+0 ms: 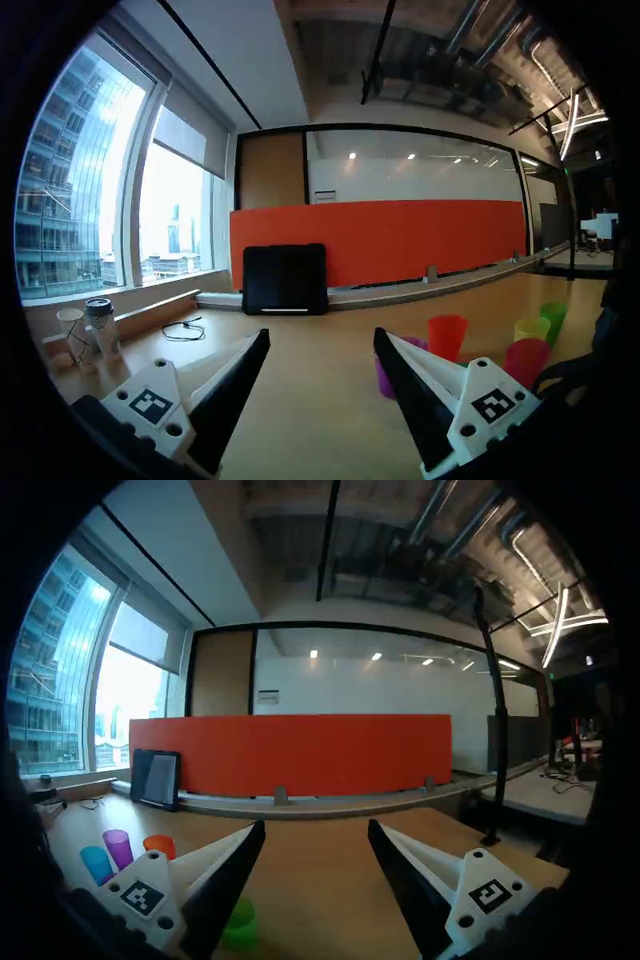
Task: Pour water
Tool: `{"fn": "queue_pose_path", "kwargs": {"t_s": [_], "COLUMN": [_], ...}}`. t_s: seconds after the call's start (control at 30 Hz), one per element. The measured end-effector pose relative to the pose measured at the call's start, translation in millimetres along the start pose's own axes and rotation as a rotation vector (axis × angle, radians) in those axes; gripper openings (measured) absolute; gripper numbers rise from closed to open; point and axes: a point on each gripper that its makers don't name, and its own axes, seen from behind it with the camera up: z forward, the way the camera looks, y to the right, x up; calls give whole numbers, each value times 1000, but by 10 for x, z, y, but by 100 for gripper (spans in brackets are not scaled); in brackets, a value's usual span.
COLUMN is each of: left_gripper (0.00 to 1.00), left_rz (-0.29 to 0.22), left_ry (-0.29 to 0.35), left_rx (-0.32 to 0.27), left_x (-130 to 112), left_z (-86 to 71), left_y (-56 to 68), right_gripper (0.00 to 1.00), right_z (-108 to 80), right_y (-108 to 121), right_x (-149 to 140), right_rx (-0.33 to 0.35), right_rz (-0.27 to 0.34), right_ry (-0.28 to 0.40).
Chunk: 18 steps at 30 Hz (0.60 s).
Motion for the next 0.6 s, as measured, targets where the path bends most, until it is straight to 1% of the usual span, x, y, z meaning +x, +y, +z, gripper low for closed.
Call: {"fn": "queue_pose_path", "kwargs": {"t_s": [0.2, 0.4, 0.6], "left_gripper": [97, 96, 96], "left_rz": [-4, -29, -46], "left_ry": [-9, -12, -20], "left_rx": [6, -4, -12], "left_x": [-70, -107, -143], "left_z": [-8, 4, 22], "left_y": [-56, -45, -45], "right_gripper": [99, 99, 99], "right_z": [-10, -15, -19], "right_y": [-18, -54, -51], "right_x": [23, 16, 22], "right_rx": [3, 5, 5], "right_rz": [3, -8, -4], "right_ry": [2, 0, -1]}}
